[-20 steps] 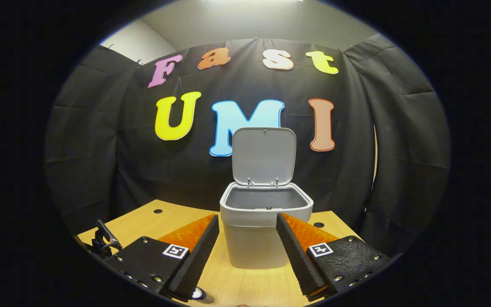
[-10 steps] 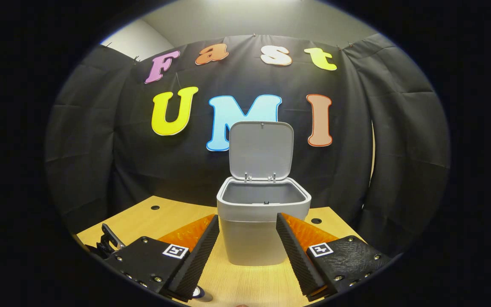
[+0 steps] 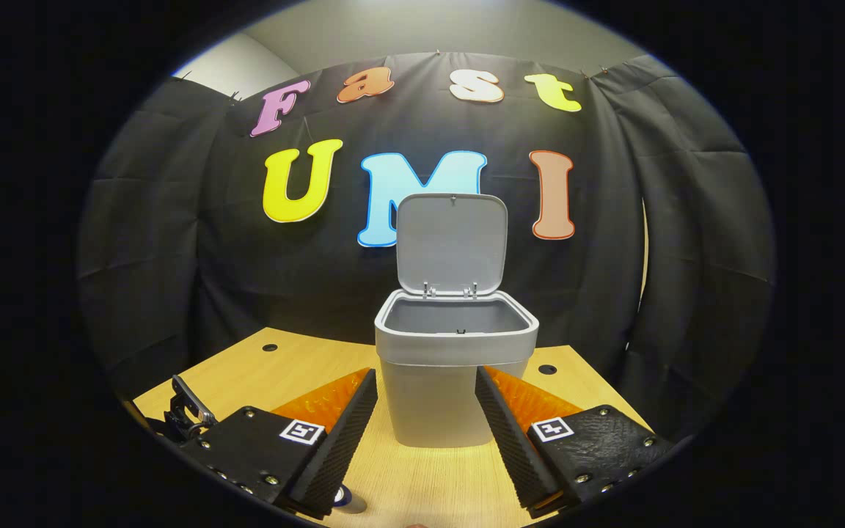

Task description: Press the lid of the desktop garbage bin to open it, pick up the crumpled paper on the desktop and throw it into the bin, then pick up the pop can on the desktop and drop it into the bin, and finally close the garbage bin lid.

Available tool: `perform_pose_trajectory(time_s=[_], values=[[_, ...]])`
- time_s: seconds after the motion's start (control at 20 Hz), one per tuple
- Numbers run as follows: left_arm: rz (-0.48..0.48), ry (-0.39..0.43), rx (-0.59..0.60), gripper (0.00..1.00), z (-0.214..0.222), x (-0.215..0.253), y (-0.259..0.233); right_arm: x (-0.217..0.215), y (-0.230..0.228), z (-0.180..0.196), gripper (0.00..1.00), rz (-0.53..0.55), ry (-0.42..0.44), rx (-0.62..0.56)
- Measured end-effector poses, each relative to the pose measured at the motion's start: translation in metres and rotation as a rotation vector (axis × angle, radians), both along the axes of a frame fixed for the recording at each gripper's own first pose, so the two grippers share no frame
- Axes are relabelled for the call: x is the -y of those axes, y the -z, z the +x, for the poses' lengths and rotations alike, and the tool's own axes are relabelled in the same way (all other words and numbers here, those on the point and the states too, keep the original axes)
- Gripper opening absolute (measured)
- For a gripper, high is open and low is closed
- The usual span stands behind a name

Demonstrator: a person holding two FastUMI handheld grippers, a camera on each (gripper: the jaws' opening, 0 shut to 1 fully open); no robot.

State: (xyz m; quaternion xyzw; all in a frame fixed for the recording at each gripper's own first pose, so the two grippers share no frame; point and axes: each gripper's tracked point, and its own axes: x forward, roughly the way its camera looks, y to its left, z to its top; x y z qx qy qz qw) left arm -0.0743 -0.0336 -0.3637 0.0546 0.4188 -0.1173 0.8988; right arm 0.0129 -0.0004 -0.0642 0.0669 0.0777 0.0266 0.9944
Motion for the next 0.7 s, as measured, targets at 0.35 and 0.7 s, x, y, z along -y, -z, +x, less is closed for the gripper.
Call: perform_pose_trajectory(time_s=[0.35,0.7], values=[[-0.012,-0.021,0.037,0.22,0.003,-0.002,-0.001,0.007,0.008,-0.001,0.87,0.006,0.006,-0.017],[0.009,-0.036,0.083,0.14,0.012,-0.006,-0.013,0.015,0.005,-0.001,0.87,0.019,0.008,-0.004]])
